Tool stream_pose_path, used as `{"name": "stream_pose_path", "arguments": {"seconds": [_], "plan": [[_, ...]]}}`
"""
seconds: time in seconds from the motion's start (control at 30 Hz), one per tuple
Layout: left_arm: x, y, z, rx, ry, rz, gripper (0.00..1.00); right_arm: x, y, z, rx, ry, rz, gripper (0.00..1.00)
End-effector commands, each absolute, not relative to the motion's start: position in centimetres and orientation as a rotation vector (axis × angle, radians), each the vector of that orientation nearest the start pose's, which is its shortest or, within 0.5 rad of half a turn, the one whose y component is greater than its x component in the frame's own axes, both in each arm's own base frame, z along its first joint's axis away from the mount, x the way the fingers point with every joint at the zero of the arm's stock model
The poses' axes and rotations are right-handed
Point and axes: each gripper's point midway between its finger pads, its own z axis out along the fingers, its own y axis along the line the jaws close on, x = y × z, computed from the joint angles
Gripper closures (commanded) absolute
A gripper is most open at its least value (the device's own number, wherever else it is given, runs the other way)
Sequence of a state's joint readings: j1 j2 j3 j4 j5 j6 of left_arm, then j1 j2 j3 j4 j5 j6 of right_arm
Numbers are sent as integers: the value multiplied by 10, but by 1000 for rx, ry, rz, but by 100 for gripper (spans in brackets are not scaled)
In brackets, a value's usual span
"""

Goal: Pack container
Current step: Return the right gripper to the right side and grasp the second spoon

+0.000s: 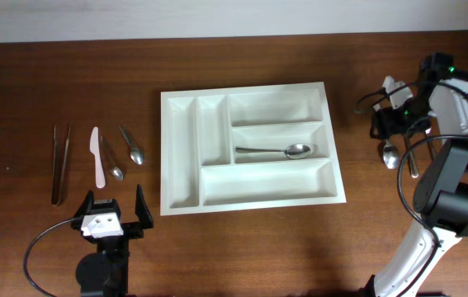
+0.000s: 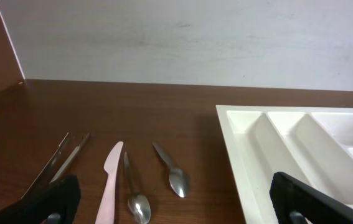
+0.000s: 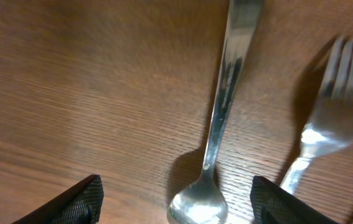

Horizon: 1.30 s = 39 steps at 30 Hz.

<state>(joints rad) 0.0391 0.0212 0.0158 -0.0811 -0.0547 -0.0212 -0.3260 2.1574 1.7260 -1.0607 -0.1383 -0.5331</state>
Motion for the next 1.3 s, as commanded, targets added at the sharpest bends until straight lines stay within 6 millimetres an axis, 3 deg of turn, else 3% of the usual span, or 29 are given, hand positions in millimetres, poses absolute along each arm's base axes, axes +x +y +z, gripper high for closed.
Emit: {"name": "stream_pose_path", "arguments": {"seconds": [0.0, 0.3, 0.37, 0.43, 0.47, 0.63, 0.7, 0.9, 1.1, 1.2, 1.23, 1.27], "plan": [[246, 17, 156, -71, 1653, 61, 1, 406, -120, 22, -276, 3031, 101, 25], [246, 17, 156, -71, 1653, 61, 1, 396, -123, -8, -196, 3048, 55, 36], [246, 17, 156, -71, 1653, 61, 1, 396, -123, -9, -196, 3045, 53, 45], [246, 17, 156, -71, 1653, 61, 1, 397, -123, -10, -196, 3039, 49, 60], [246, 17, 156, -71, 1653, 61, 1, 398, -123, -10, -196, 3037, 48, 73], [246, 17, 156, -71, 1653, 61, 1, 399, -123, -9, -196, 3032, 46, 96], [246, 17, 156, -71, 1653, 61, 1, 402, -122, -9, -196, 3021, 56, 96], [246, 17, 156, -71, 1653, 61, 1, 430, -114, 28, -135, 2928, 164, 96], [246, 17, 156, -71, 1653, 61, 1, 457, -112, 95, -173, 2859, 139, 96], [246, 17, 156, -71, 1653, 61, 1, 468, -91, 129, -284, 2797, 183, 96], [246, 17, 156, -71, 1653, 61, 1, 471, -79, 142, -356, 2771, 207, 96], [246, 17, 156, -71, 1653, 61, 1, 471, -53, 157, -520, 2724, 265, 96]]}}
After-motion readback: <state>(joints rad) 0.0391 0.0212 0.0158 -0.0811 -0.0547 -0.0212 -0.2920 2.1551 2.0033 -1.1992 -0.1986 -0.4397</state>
